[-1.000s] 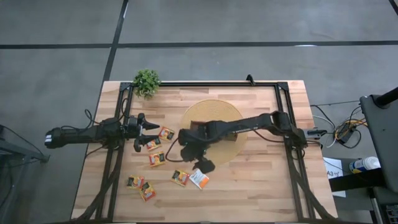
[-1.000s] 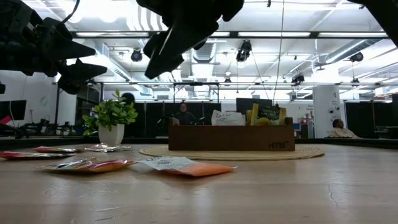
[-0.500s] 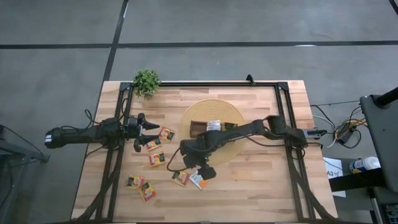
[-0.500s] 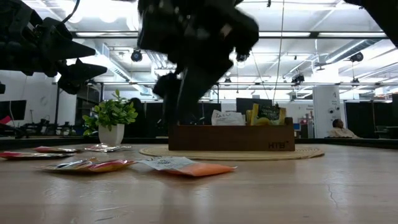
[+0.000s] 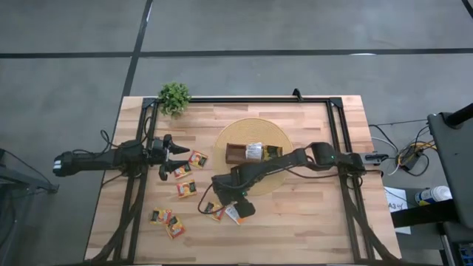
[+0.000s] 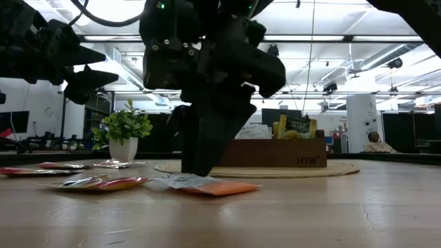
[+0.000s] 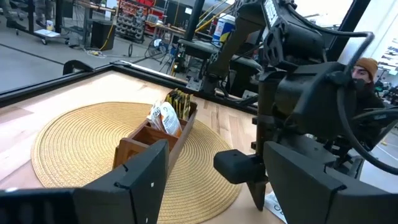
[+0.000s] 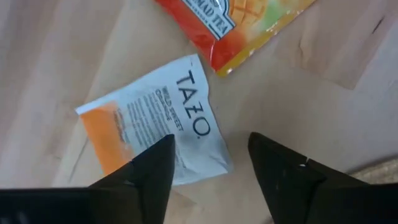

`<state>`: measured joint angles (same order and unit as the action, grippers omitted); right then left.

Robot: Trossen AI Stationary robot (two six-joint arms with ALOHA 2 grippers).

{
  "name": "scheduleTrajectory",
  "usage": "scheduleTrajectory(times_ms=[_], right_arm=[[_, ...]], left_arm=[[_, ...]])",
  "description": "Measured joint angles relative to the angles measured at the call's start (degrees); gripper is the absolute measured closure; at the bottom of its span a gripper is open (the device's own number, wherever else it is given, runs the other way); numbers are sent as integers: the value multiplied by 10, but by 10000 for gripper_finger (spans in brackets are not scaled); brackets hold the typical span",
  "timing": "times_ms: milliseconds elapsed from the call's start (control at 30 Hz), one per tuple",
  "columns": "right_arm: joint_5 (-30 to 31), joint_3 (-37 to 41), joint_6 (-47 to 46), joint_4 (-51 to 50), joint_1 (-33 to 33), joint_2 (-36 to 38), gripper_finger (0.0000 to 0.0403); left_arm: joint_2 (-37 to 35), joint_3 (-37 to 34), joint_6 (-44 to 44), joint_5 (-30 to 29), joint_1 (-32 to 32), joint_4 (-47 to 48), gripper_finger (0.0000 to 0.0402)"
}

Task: Pick & Place Tea
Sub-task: Put the white tea bag into the middle section of the wooden organizer

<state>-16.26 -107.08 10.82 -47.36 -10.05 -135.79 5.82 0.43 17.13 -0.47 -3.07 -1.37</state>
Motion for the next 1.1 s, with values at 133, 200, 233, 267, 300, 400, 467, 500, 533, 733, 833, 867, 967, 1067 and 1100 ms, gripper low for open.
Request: scheduleTrajectory(times_ms=[133, 200, 233, 267, 300, 400, 467, 500, 533, 733, 833, 867, 967, 1067, 1100], right_arm=[[22, 0, 12, -15, -5, -3, 234], [41, 0, 11, -17, -7, -3, 260], [53, 0, 5, -18, -7, -3, 275], [61, 0, -4, -20, -8, -3, 292], [67, 0, -15, -20, -8, -3, 309], [70, -2, -48, -23, -1, -4, 366], [67, -5, -72, -26, 6, -5, 386], [66, -6, -83, -27, 8, -5, 388], [66, -7, -94, -28, 11, -5, 390], [107, -20, -106, -47, 17, 9, 395], [149, -20, -131, -49, 20, 29, 395], [155, -20, -146, -53, 20, 37, 395], [159, -18, -177, -56, 19, 63, 395], [177, -17, -190, -56, 16, 83, 395], [188, -17, -197, -56, 15, 93, 395]], left_arm=[[0, 0, 0, 0, 0, 0, 145], [0, 0, 0, 0, 0, 0, 145], [0, 0, 0, 0, 0, 0, 145], [0, 0, 0, 0, 0, 0, 145], [0, 0, 0, 0, 0, 0, 145], [0, 0, 0, 0, 0, 0, 145], [0, 0, 0, 0, 0, 0, 145], [0, 0, 0, 0, 0, 0, 145], [0, 0, 0, 0, 0, 0, 145], [0, 0, 0, 0, 0, 0, 145], [0, 0, 0, 0, 0, 0, 145], [0, 0, 0, 0, 0, 0, 145], [0, 0, 0, 0, 0, 0, 145], [0, 0, 0, 0, 0, 0, 145], [0, 0, 0, 0, 0, 0, 145]])
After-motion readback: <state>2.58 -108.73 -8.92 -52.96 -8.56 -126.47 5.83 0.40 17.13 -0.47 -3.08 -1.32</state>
